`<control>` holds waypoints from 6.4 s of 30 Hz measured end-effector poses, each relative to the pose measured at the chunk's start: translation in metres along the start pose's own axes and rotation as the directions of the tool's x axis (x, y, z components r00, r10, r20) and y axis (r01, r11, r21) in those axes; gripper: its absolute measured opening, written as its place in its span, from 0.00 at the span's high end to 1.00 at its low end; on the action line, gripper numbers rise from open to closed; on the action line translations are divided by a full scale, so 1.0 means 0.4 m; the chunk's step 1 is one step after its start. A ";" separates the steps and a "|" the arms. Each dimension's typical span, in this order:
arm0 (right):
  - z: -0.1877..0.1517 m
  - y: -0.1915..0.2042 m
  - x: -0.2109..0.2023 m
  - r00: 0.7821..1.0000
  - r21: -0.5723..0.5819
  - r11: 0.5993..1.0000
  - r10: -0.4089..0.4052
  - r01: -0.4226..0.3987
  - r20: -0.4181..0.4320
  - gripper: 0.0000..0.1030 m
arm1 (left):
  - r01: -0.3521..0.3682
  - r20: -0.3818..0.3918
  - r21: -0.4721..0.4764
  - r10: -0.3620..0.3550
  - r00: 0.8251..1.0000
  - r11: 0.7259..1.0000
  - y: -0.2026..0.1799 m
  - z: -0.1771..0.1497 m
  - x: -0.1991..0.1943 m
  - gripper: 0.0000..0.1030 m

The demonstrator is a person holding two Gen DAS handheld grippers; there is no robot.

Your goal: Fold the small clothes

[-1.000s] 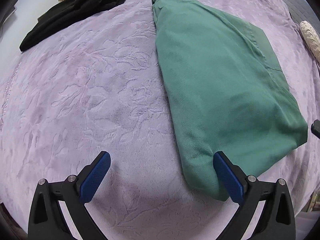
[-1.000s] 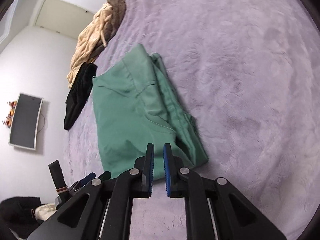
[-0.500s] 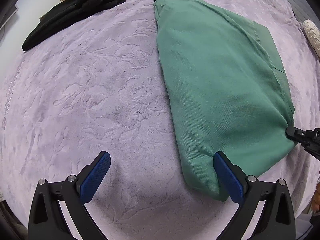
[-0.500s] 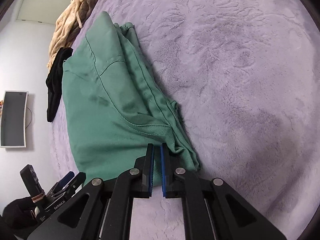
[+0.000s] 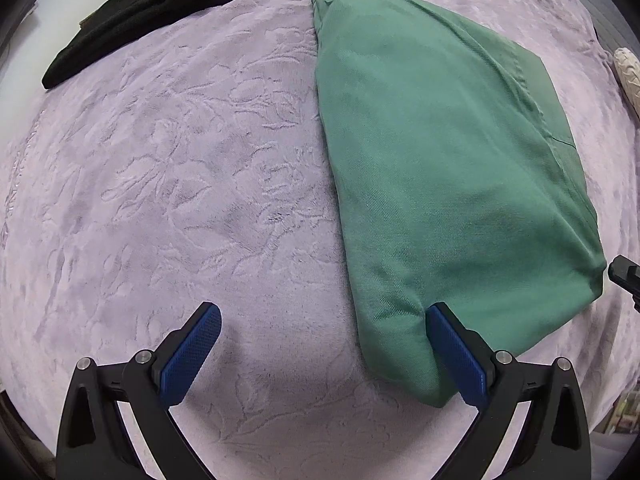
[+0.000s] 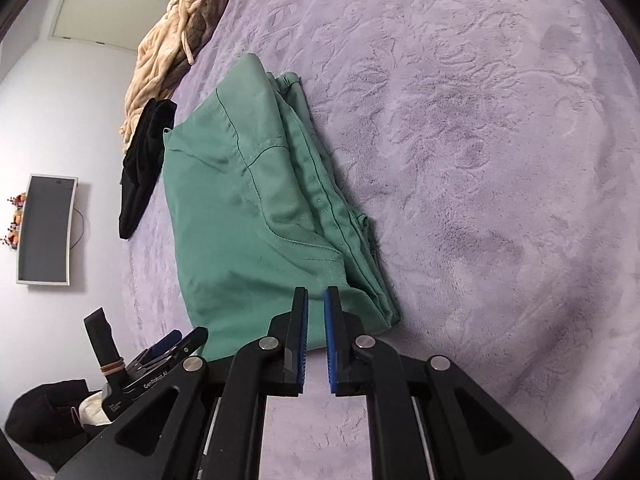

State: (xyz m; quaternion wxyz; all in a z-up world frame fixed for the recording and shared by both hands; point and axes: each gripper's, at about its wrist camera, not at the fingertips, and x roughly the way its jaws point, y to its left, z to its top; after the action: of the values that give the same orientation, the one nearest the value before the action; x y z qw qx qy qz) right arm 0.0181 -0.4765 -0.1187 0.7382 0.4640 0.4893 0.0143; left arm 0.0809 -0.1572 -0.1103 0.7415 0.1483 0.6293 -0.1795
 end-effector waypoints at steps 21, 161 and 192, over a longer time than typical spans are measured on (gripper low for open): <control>0.109 0.053 0.022 0.998 -0.085 0.995 0.042 -0.046 -0.051 0.33 | 0.150 0.033 -0.104 -0.147 0.989 0.983 0.043 0.121 -0.041 0.00; -0.572 0.308 0.198 0.927 -0.182 0.958 -0.264 0.221 -0.265 0.81 | 0.037 -0.082 0.014 -0.036 0.996 0.999 0.452 -0.390 -0.193 0.19; -0.518 0.327 0.216 0.917 -0.176 0.929 -0.356 0.326 -0.181 0.57 | -0.016 -0.103 0.025 0.018 0.995 1.000 0.448 -0.413 -0.169 0.05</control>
State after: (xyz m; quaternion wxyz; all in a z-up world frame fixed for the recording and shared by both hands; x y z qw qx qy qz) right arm -0.0327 -0.2219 -0.1072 0.7047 0.3134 0.6358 -0.0312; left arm 0.0069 0.0816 -0.0716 0.7077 0.1717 0.6632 -0.1730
